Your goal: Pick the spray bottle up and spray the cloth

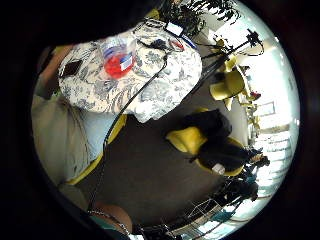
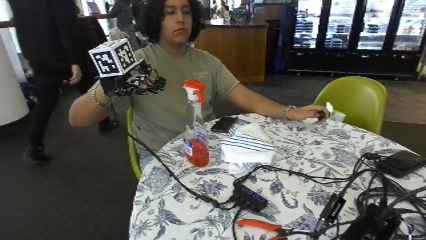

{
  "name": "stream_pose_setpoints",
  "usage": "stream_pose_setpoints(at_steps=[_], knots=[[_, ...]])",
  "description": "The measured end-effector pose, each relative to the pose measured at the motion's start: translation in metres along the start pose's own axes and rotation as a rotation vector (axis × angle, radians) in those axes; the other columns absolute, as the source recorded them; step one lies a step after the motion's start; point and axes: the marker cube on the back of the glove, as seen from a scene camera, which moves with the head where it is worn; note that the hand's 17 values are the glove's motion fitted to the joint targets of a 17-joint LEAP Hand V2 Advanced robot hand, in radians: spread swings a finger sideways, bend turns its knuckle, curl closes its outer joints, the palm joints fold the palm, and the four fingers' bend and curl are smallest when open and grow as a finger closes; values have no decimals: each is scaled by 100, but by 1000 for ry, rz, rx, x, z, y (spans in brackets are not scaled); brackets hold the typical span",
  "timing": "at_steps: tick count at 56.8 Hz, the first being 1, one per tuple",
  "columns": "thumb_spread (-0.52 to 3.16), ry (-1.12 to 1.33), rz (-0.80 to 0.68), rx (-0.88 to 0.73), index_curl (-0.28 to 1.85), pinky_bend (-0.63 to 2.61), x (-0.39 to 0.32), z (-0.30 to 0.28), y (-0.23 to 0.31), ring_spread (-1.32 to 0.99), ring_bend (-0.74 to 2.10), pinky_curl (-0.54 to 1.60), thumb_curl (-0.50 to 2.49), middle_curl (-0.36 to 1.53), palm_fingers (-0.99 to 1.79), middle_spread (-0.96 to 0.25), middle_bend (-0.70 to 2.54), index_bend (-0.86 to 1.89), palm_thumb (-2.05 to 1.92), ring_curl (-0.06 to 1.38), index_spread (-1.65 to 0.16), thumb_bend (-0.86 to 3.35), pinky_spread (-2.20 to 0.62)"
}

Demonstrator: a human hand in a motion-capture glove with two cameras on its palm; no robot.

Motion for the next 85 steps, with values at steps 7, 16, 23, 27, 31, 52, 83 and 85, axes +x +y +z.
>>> stream_pose_setpoints(at_steps=[7,16,23,27,31,52,83,85], knots=[[76,22,17,10,16,20,-1,-3,-6,-8,35,12,13,14,41,-4,26,20,40,14,-32,21,13],[99,57,54,10,21,19,-1,-2,-12,-10,34,18,18,20,40,-3,25,17,43,18,-38,16,16],[103,-9,71,17,23,19,-2,7,-17,-10,35,21,22,23,37,-3,25,14,48,21,-38,13,17],[104,-73,107,33,22,20,-1,14,-23,-10,37,23,23,25,35,-3,25,12,51,22,-38,11,18],[103,-135,152,64,22,21,-1,19,-28,-10,38,24,25,26,34,-2,25,12,54,23,-38,9,18],[97,-569,369,384,21,31,-18,47,-73,-3,45,32,29,31,39,4,20,12,53,29,-32,-3,18],[91,-876,508,655,20,28,10,93,-145,-4,52,33,37,35,39,5,26,12,76,33,-23,1,15],[89,-880,511,676,20,27,12,94,-150,-4,52,33,37,36,42,5,27,13,79,33,-21,1,14]])
